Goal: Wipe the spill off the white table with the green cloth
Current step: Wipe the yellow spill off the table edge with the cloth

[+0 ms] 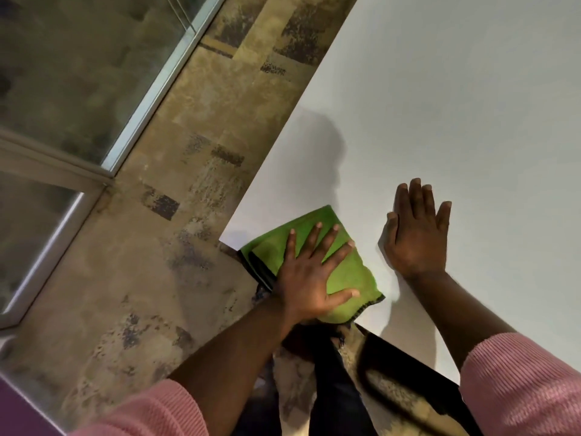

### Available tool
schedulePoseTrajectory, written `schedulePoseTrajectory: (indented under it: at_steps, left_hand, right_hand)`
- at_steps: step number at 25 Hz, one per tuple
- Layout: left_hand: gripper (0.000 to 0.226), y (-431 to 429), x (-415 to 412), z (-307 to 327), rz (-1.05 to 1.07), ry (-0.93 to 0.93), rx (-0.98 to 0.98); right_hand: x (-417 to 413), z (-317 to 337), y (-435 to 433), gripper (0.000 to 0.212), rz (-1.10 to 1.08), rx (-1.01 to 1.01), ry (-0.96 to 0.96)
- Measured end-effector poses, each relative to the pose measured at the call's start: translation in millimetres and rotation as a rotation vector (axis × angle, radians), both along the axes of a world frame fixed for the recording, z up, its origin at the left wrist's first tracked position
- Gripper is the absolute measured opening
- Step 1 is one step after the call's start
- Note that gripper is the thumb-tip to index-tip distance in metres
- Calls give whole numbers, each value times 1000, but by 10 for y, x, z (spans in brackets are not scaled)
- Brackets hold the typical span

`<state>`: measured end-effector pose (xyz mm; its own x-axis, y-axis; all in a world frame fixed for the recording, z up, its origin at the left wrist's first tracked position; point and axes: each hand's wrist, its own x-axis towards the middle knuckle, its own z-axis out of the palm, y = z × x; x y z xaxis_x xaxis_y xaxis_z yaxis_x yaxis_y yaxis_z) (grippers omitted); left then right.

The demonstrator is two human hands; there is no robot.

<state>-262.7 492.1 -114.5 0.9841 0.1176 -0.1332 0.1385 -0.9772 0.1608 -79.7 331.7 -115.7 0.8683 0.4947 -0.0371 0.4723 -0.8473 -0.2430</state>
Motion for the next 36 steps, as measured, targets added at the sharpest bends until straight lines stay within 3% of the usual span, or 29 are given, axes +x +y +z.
schedulePoseTrajectory:
  at_steps: [4, 8, 13, 16, 21, 25, 30, 36]
  left_hand:
    - [91, 559, 50, -18, 220, 10, 77]
    - [91, 236, -162, -30, 512, 31, 47]
    - [92, -553, -382, -25, 888, -73, -271]
    - [101, -522, -245, -49, 985, -146, -410]
    - [107, 279, -196, -64, 1032, -343, -432]
    - [98, 964, -224, -38, 901, -240, -269]
    - [93, 1110, -477, -46, 597, -122, -209]
    - [93, 1562, 461, 154, 490, 10, -207]
  right_hand:
    - [-26, -23, 2, 63, 15, -2, 15]
    - [-106, 24, 294, 63, 201, 21, 6]
    - [-304, 28, 1058, 62, 333, 51, 62]
    - [-292, -84, 1115, 62, 335, 36, 38]
    - [-289, -100, 1097, 64, 334, 29, 31]
    - [-284, -73, 1118, 64, 329, 14, 4]
    - [-310, -52, 1123, 65, 319, 32, -38]
    - [-291, -110, 1158, 67, 286, 30, -55]
